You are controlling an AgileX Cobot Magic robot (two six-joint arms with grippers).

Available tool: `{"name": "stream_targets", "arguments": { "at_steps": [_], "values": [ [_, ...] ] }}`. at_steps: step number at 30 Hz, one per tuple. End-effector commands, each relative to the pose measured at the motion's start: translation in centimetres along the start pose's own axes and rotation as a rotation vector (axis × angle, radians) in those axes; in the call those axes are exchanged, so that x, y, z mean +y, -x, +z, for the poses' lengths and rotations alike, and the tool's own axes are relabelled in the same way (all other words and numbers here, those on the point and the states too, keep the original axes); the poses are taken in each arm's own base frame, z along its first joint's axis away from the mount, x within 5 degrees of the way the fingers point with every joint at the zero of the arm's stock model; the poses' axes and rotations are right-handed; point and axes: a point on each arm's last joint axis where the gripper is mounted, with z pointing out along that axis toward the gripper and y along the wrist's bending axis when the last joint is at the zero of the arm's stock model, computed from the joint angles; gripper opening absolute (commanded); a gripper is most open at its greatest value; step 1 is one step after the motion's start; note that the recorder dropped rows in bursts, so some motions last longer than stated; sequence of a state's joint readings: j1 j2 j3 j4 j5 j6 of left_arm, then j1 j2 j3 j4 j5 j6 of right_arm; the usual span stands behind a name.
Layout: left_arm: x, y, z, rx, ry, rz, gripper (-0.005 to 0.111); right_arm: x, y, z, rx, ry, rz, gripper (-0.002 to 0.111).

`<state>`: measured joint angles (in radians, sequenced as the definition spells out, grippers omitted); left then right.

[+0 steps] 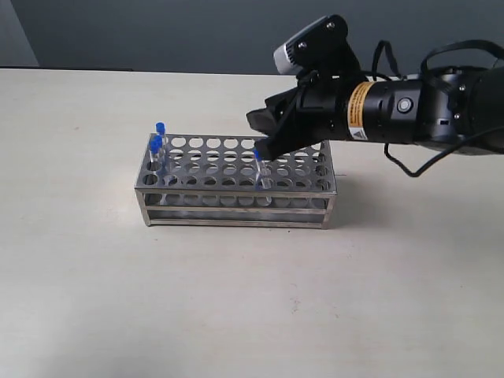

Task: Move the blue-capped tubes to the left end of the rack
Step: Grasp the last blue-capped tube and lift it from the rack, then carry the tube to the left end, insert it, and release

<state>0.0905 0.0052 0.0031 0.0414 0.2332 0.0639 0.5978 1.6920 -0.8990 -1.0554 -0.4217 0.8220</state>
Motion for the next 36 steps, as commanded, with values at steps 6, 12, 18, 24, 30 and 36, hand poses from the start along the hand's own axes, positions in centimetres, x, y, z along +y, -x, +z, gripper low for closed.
{"name": "stream_targets", "arguments": {
  "at_steps": [6,12,18,24,30,36],
  "values": [
    [0.0,0.1,-0.1,-0.010,-0.001,0.002,0.001,0.2,-3.2,1.9,0.050,0.070,0.012,0.038],
    [0.0,0.1,-0.1,-0.010,-0.001,0.002,0.001,-0.4,-5.1,3.3,0.083,0.030,0.006,0.038],
    [0.0,0.1,-0.1,-0.010,-0.001,0.002,0.001,-0.6,-6.5,4.1,0.114,0.024,0.031,0.035],
    [0.0,0.1,-0.1,-0.010,-0.001,0.002,0.001,-0.5,-5.2,3.5,0.068,0.021,0.022,0.000],
    [0.0,0.1,-0.1,-0.010,-0.001,0.002,0.001,-0.5,-0.9,2.2,-0.042,0.024,-0.090,0.000],
    [0.0,0.1,-0.1,-0.010,-0.001,0.002,0.001,1.5,4.5,1.6,-0.187,0.057,-0.200,0.000]
  ]
}}
